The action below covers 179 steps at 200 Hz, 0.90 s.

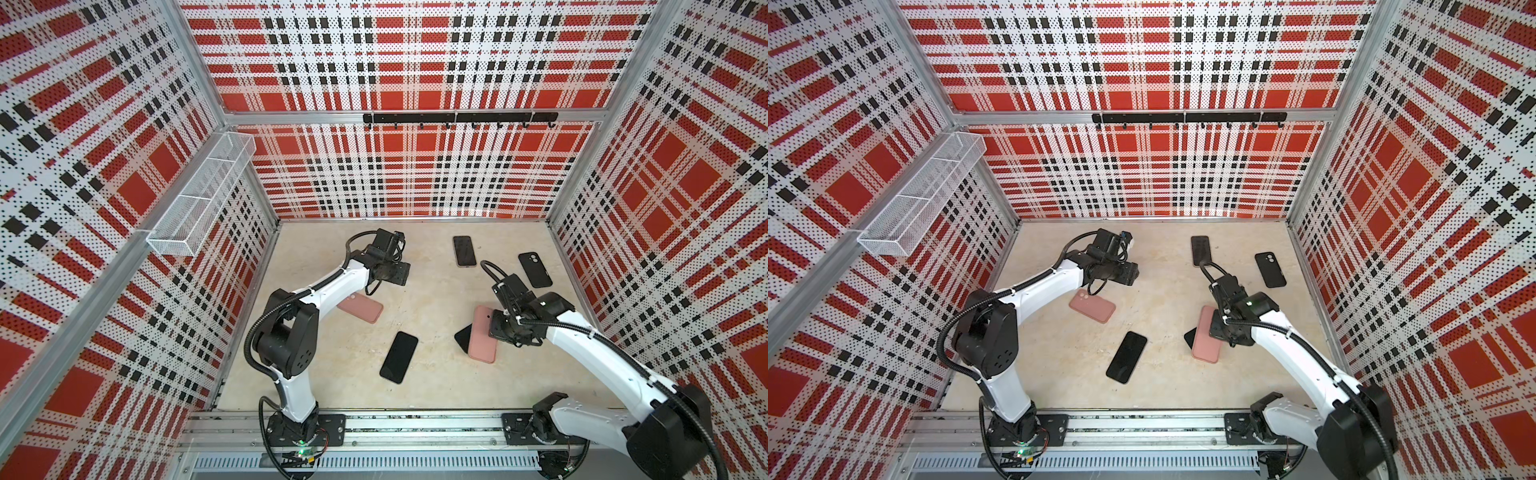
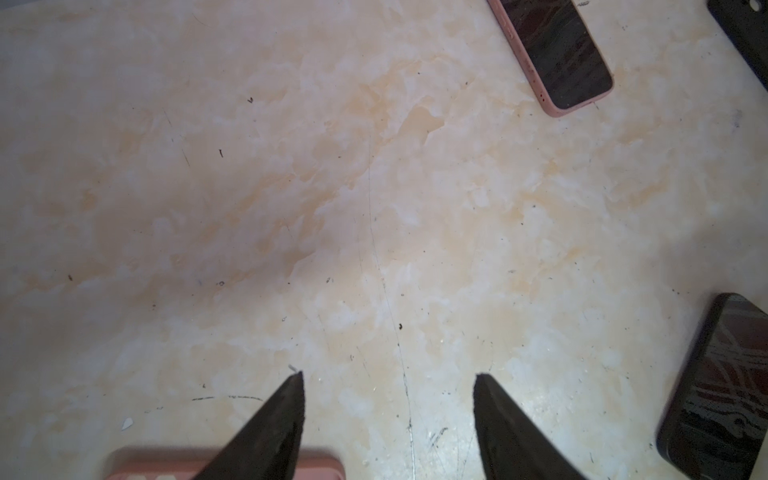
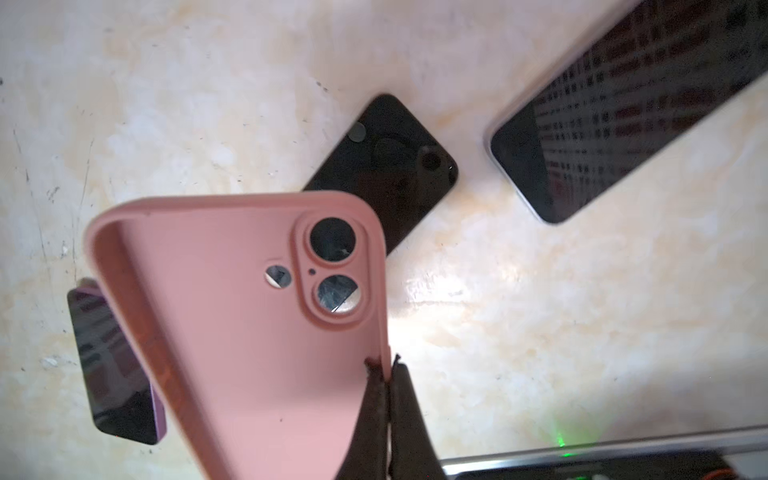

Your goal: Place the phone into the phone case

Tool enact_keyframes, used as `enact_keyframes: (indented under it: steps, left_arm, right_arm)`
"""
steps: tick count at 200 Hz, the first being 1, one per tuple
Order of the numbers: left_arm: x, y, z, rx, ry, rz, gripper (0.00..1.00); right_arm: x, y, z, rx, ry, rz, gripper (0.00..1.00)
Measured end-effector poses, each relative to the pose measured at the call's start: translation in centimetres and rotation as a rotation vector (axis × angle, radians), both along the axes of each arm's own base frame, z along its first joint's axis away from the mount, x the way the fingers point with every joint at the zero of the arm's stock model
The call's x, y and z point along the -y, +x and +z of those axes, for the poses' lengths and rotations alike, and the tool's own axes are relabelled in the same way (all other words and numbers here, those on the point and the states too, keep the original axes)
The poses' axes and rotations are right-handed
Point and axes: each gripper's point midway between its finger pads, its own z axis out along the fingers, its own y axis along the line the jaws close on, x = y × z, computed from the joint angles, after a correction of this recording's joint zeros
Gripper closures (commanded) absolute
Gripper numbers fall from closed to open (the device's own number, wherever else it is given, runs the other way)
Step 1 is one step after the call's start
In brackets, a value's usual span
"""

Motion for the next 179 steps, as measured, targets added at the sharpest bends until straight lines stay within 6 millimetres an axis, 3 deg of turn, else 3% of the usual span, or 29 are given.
enact_keyframes:
  steps: [38,62,80,104,157,162,179]
  left_arm:
    - [-2.8,1.0,-0.3,-0.013,0.019,0.065,0.32]
    - [-6.4,1.7,-0.2,-0.029,0.022,0.162,0.32]
    - [-9.8,0.8,-0.2,-0.048,0.007,0.242,0.33]
    - [-13.3,-1.4,-0.3,-0.083,0.008,0.327,0.33]
    - [-14.0,-6.7,-1.5,-0.153,-0.059,0.375,0.33]
    - [-14.1,-7.0,-1.6,-0.16,-0.066,0.383,0.33]
    - [-14.4,-7.9,-2.2,-0.181,-0.082,0.404,0.33]
  right_arm:
    - [-4.8,6.4,-0.1,0.055,-0.111,0.429,1.0]
    - [-7.5,10.4,-2.0,0.076,-0.193,0.703,1.0]
    - [-9.2,13.0,-3.5,0.097,-0.243,0.909,1.0]
    - [-11.5,14.7,-4.6,0.14,-0.271,1.184,1.0]
    - [-18.0,16.3,-7.0,0.215,-0.298,1.663,1.0]
    - [-18.5,16.5,-7.4,0.218,-0.299,1.691,0.96]
    - [-19.9,16.8,-8.2,0.227,-0.3,1.749,0.65]
